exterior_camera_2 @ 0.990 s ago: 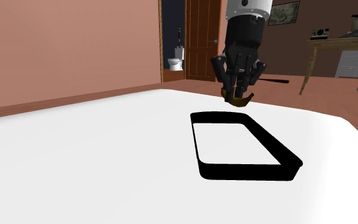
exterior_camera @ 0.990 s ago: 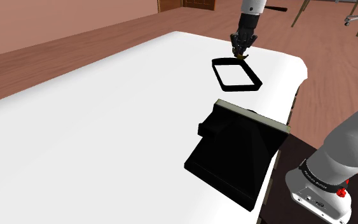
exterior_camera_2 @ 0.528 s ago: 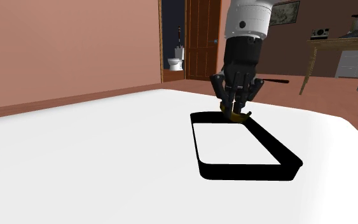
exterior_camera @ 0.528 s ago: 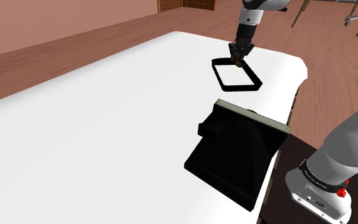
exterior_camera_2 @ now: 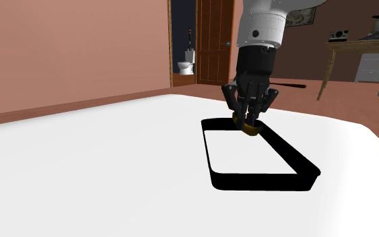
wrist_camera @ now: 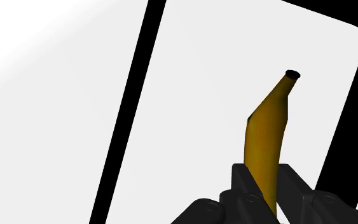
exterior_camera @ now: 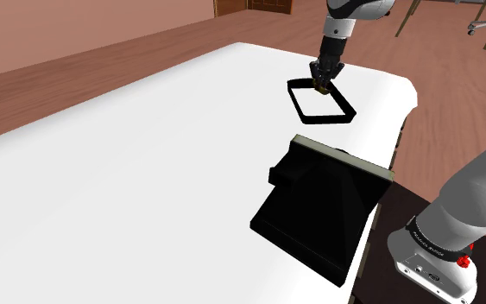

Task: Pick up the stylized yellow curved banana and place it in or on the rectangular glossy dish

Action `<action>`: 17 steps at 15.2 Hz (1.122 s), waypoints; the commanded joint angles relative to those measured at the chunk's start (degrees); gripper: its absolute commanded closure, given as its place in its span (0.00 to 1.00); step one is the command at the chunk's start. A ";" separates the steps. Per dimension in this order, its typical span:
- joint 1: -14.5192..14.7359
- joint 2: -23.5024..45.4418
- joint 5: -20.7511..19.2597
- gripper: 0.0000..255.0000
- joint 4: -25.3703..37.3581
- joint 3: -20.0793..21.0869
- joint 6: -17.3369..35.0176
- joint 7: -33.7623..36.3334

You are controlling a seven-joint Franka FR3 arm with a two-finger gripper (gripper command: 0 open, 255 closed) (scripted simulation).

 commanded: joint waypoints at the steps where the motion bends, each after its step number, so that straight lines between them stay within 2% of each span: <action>1: 0.00 0.00 0.00 1.00 0.00 0.00 0.00 0.00; 2: 0.00 0.00 0.00 0.00 0.00 0.00 0.00 0.00; 7: 0.00 0.00 0.00 0.00 0.00 0.00 0.00 0.00; 11: -0.38 0.13 -0.27 0.00 7.38 -0.43 -7.28 0.17; 17: -0.38 0.13 -0.27 0.00 7.38 -0.43 -7.28 0.17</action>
